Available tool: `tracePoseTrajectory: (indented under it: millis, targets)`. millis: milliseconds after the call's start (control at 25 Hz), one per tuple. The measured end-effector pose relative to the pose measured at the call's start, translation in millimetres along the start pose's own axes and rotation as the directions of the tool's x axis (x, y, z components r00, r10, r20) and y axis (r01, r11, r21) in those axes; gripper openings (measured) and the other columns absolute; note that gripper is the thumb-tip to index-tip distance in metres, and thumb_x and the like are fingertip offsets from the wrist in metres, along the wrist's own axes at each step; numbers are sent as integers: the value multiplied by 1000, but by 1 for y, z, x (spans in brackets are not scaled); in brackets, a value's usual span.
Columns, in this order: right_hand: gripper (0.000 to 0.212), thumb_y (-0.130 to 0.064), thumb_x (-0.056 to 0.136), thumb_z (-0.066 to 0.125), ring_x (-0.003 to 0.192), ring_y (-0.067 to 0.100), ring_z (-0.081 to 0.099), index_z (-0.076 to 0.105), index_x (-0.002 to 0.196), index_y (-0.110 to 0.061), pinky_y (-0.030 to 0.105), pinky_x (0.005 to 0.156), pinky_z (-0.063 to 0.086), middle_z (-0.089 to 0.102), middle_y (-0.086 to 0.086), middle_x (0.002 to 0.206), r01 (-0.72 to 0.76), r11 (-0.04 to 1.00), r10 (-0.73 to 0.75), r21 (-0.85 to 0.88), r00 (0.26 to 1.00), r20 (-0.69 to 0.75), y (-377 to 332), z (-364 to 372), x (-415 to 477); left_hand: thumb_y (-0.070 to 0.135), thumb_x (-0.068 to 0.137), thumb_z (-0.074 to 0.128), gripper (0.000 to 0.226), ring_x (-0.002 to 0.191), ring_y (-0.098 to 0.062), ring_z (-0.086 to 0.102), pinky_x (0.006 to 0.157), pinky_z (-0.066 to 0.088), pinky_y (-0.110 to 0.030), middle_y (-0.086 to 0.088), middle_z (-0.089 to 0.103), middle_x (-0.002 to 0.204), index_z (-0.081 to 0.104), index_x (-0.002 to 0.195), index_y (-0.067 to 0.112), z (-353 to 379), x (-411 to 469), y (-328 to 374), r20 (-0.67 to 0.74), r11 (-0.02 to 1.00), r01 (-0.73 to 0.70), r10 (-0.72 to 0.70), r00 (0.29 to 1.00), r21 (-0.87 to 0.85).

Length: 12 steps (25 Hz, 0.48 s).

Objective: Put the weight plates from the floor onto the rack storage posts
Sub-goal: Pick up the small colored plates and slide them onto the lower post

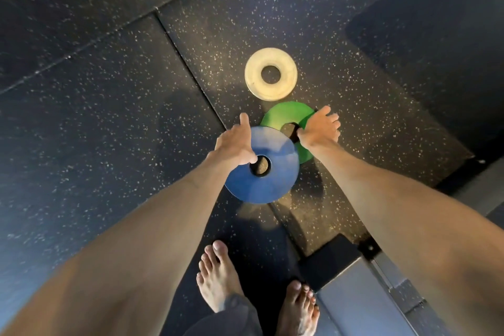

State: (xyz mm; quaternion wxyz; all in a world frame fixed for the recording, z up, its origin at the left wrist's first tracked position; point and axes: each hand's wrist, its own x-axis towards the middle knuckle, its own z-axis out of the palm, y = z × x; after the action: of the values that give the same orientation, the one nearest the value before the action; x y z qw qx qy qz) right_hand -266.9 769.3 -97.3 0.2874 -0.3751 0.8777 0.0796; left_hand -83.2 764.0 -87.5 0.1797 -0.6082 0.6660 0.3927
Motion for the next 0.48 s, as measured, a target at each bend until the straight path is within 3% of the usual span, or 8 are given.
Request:
tracePoseTrajectory:
  millis: [120, 200, 280, 360, 480]
  targets:
    - [66, -17, 82, 78, 113, 37, 57, 30, 126, -5, 46, 97, 49, 56, 20, 121, 53, 978, -48, 204, 998, -29, 10, -12, -22, 31, 70, 87, 77, 111, -37, 60, 80, 45, -40, -12, 61, 122, 42, 128, 10, -4, -23, -13, 73, 999, -12, 14, 997, -30]
    - [60, -13, 85, 75, 100, 29, 60, 31, 124, -7, 38, 90, 51, 61, 12, 107, 98, 952, -103, 291, 995, 3, 16, -27, -45, 35, 74, 85, 75, 118, -35, 57, 86, 44, -38, -12, 59, 130, 47, 132, 8, -3, -45, -24, 94, 995, 19, -10, 996, -95]
    - [52, -17, 88, 73, 96, 27, 62, 39, 126, -4, 35, 86, 51, 62, 10, 104, 169, 969, -177, 181, 984, 25, 15, -44, -77, 34, 78, 81, 68, 118, -35, 57, 88, 45, -38, -12, 60, 131, 49, 133, 9, -1, -75, -26, 95, 997, 23, -15, 995, -80]
    - [42, -20, 92, 69, 101, 33, 66, 47, 123, -3, 40, 85, 53, 67, 15, 109, 228, 973, -228, 23, 974, 14, 10, -55, -113, 31, 81, 77, 55, 115, -35, 59, 87, 48, -39, -13, 62, 126, 52, 127, 11, 1, -108, -20, 75, 995, 56, -50, 996, -77]
    - [37, -11, 93, 66, 100, 32, 67, 48, 124, -2, 35, 78, 51, 66, 14, 110, 265, 963, -263, -50, 963, 54, 13, -73, -175, 23, 87, 70, 46, 116, -35, 60, 87, 51, -41, -13, 61, 127, 53, 128, 12, -9, -161, 1, 70, 970, 229, -224, 972, -83]
